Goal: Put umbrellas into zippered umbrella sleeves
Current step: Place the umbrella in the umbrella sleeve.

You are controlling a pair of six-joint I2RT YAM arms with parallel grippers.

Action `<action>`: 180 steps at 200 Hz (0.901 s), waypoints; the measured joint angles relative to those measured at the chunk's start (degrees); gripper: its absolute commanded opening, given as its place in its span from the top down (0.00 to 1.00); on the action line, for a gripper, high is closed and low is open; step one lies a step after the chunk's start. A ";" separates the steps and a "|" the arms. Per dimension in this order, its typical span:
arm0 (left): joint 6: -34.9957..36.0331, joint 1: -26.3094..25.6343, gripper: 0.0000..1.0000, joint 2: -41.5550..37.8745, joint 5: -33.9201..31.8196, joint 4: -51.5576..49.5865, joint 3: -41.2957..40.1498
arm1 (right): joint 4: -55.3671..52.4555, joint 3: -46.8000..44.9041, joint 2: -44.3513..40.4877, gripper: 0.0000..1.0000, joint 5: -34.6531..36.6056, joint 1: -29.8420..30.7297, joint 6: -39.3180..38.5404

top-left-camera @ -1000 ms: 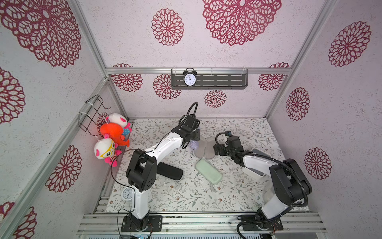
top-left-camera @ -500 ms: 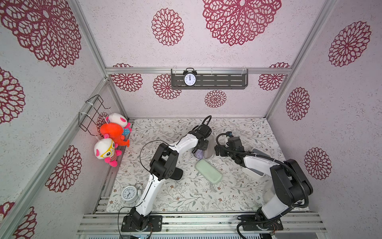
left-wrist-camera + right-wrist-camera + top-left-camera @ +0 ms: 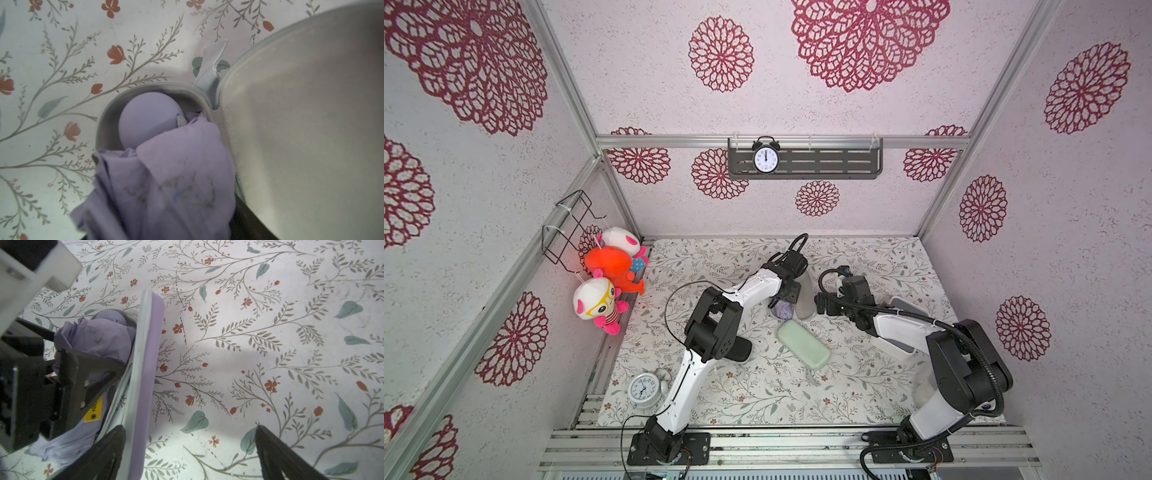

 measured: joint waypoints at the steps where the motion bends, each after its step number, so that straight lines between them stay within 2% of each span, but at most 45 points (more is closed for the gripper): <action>1: -0.02 0.00 0.28 0.00 -0.02 0.15 -0.09 | 0.02 0.00 0.00 0.03 0.00 0.00 0.00; 15: -0.11 0.02 0.29 -0.98 -0.15 2.78 -2.45 | 0.02 0.02 0.28 0.05 0.04 -0.02 0.11; 34: -0.04 0.22 0.48 -3.10 -0.33 4.02 -5.16 | 0.00 0.04 1.09 0.06 0.07 -0.11 0.52; 41: 0.35 0.24 0.50 -3.65 -0.39 3.98 -5.35 | -0.02 0.04 1.38 0.06 0.04 -0.15 0.63; 79: 1.55 0.33 0.35 -4.17 -0.02 4.48 -5.42 | 0.00 0.11 1.88 0.08 -0.04 -0.22 1.07; 99: 1.97 0.33 0.14 -4.17 0.15 4.72 -5.57 | -0.02 0.11 1.88 0.08 -0.02 -0.24 1.07; 105: 2.01 0.33 0.11 -4.31 0.20 5.51 -6.12 | -0.02 0.11 1.88 0.08 0.02 -0.24 1.07; 109: 1.57 0.33 0.00 -4.48 0.24 6.19 -6.78 | -0.02 0.11 1.88 0.07 0.07 -0.24 1.07; 157: 1.38 0.33 0.02 -10.05 -1.31 7.21 -12.98 | -0.09 0.11 1.88 0.07 1.27 -0.68 1.07; 180: 0.92 0.66 0.02 -16.85 -2.05 11.50 -17.73 | -0.46 0.70 1.88 0.08 1.75 -1.14 1.05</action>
